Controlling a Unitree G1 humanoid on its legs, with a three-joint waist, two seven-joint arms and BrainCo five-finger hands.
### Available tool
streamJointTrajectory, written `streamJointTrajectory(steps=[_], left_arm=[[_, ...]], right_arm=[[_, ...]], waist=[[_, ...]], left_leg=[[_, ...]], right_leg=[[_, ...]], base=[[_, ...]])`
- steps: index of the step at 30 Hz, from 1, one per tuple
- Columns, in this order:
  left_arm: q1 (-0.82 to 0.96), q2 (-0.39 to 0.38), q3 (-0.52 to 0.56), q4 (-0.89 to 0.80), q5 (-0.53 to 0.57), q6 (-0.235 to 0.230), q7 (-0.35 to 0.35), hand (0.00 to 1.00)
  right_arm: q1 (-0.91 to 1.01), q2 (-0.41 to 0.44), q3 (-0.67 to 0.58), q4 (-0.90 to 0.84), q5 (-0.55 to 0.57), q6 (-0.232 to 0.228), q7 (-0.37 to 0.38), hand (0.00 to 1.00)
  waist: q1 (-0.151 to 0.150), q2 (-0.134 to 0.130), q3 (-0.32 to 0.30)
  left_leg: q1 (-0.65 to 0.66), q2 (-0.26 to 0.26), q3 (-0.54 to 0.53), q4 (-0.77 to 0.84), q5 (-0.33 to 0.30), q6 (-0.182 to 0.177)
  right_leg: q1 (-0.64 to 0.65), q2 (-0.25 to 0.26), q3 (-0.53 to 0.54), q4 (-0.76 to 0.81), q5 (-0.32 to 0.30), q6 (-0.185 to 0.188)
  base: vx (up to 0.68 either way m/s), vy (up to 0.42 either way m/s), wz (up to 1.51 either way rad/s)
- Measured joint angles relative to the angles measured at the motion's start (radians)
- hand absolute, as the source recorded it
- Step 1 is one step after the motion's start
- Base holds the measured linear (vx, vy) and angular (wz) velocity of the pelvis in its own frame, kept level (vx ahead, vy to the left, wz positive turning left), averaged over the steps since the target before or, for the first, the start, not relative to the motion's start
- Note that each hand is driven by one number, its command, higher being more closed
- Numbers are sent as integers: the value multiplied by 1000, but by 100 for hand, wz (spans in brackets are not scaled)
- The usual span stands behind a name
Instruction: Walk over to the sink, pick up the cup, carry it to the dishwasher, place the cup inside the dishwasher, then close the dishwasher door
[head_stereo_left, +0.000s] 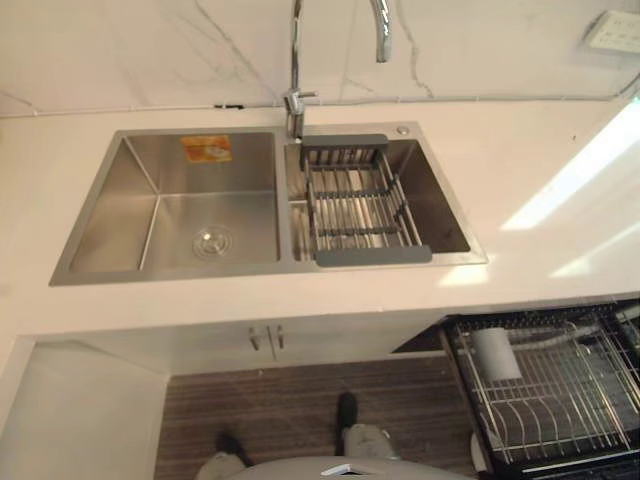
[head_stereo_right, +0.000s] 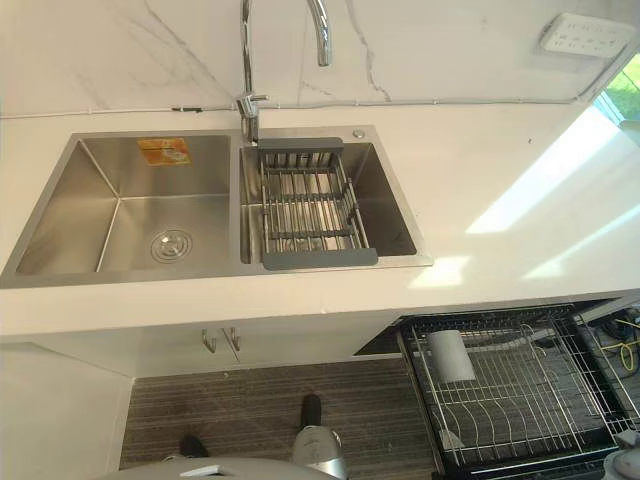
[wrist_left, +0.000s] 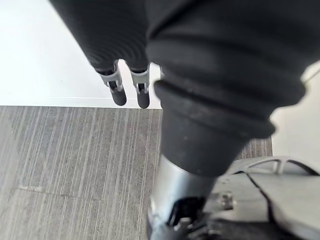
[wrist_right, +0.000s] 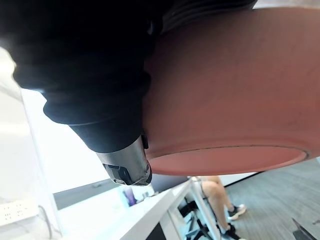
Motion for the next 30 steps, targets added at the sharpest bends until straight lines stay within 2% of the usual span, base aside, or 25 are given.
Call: streamJointTrajectory(steps=[5,9,10,14,17,19,21,23,25,27,30], left_arm=[[-18,-10,39,9,7,28,-19,0],[-33,-17,69,12,-39,53,-26,0],[-37,-17,71,17,-69,58,-25,0],[-65,-18,72,33,-79,61,-34,0],[-91,-18,72,30,-78,61,-39,0],[-117,-17,73,27,-47,61,-48,0],[-128,-16,80,26,-6,60,-60,0],[-134,-12,110,19,13,59,-67,0],[-134,0,111,5,33,59,-70,0],[-136,1,111,-5,40,60,-82,0],[-147,5,111,-7,36,67,-83,0]], right_arm=[[-49,44,-1,51,8,-47,-2,100],[-96,78,5,54,8,-47,-2,100],[-107,82,20,58,9,-42,-1,100],[-135,83,89,85,9,-21,18,100],[-173,84,135,85,17,-13,23,100],[-213,84,173,86,37,2,22,100],[-240,84,205,86,46,19,23,100],[-268,80,250,86,55,34,22,100],[-309,62,340,83,62,55,23,100],[-350,6,450,83,66,80,40,100],[-444,-97,590,87,73,109,71,100]], waist=[[13,13,19],[30,38,45],[32,47,50],[32,73,75],[35,97,111],[37,114,143],[37,120,159],[38,118,177],[56,101,192],[62,109,215],[58,121,257]], left_leg=[[0,7,44,8,0,0],[4,6,52,8,0,0],[4,6,52,7,1,0],[6,-1,51,-16,19,2],[9,-22,49,-58,57,2],[6,-37,49,-83,75,6],[3,-42,49,-82,77,9],[6,-41,50,-59,77,9],[5,-22,48,6,59,-2],[12,17,50,100,9,-16],[7,50,47,206,-30,-11]], right_leg=[[7,-12,-8,-3,-2,3],[8,-15,-10,-4,-2,3],[8,-16,-12,-3,-1,4],[3,-27,-33,9,1,8],[-32,-40,-34,38,-1,12],[-56,-46,-31,57,-1,15],[-66,-47,-21,65,-2,15],[-71,-46,11,65,-3,15],[-100,-38,82,69,0,12],[-116,-12,166,66,4,-1],[-142,10,254,39,5,-3]], base=[[15,37,11],[13,15,0],[33,17,3],[60,30,10],[63,24,5],[33,23,0],[35,14,-10],[23,8,-33],[-10,-22,-93],[-18,-47,-117],[-86,-61,-131]])
